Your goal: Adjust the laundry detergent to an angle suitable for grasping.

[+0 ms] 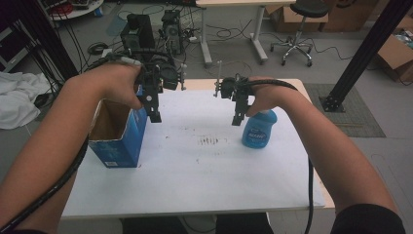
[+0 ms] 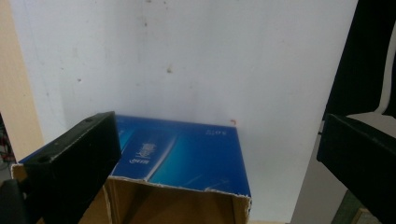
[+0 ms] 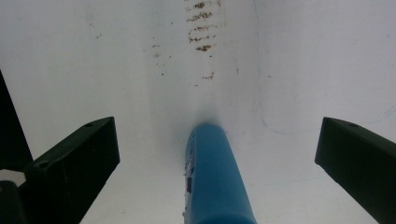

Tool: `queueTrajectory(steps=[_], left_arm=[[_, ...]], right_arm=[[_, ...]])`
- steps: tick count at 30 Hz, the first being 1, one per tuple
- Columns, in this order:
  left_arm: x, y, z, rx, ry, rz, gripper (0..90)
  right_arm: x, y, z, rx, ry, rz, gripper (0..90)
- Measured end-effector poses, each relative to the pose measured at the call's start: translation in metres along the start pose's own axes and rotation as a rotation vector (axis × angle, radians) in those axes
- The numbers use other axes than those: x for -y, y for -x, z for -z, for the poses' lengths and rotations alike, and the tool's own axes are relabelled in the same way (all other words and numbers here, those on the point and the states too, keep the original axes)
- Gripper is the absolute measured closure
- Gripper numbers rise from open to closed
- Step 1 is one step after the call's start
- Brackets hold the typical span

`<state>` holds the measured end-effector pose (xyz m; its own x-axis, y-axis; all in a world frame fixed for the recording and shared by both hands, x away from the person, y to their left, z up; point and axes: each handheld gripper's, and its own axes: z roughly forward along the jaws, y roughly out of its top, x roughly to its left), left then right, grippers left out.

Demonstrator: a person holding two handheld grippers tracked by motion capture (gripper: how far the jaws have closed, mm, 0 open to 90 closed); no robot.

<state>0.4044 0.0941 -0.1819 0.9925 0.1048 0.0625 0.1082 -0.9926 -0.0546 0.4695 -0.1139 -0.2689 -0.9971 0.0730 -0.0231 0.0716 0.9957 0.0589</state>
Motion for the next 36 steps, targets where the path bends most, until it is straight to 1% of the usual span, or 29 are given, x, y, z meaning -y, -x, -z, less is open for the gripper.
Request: queueTrajectory(steps=[2,8,11,13,17,20,25,31,34,36], left_arm=[[0.000,0.000,-0.001,-0.001,-0.007,0.005,0.1],[0.000,0.004,0.001,-0.001,-0.003,0.000,0.1],[0.001,0.004,0.001,-0.005,-0.009,0.004,0.1],[0.001,0.004,0.002,-0.005,-0.004,0.007,0.1],[0.002,0.008,0.002,-0.006,-0.012,-0.007,0.1],[0.003,0.009,0.004,-0.013,0.002,-0.002,0.1],[0.006,0.010,0.005,-0.013,0.007,0.002,0.1],[0.009,0.011,0.005,-0.012,0.003,0.014,0.1],[0.008,0.011,0.005,-0.013,0.003,0.014,0.1],[0.007,0.011,0.006,-0.013,0.004,0.015,0.1]], right_arm=[[0.000,0.000,0.001,0.001,-0.002,-0.003,0.0],[0.000,0.001,0.003,0.002,0.006,-0.007,0.0],[0.000,0.001,0.003,0.006,-0.001,-0.009,0.0],[0.000,0.000,0.003,0.010,-0.001,-0.011,0.0],[-0.001,-0.002,0.005,0.014,-0.001,-0.012,0.0],[0.000,-0.002,0.007,0.018,-0.002,-0.017,0.0],[0.000,-0.001,0.009,0.019,-0.004,-0.021,0.0],[0.004,0.000,0.019,0.030,0.008,-0.024,0.0],[0.012,0.001,0.028,0.040,0.016,-0.035,0.0],[0.015,0.001,0.029,0.043,0.020,-0.040,0.0]])
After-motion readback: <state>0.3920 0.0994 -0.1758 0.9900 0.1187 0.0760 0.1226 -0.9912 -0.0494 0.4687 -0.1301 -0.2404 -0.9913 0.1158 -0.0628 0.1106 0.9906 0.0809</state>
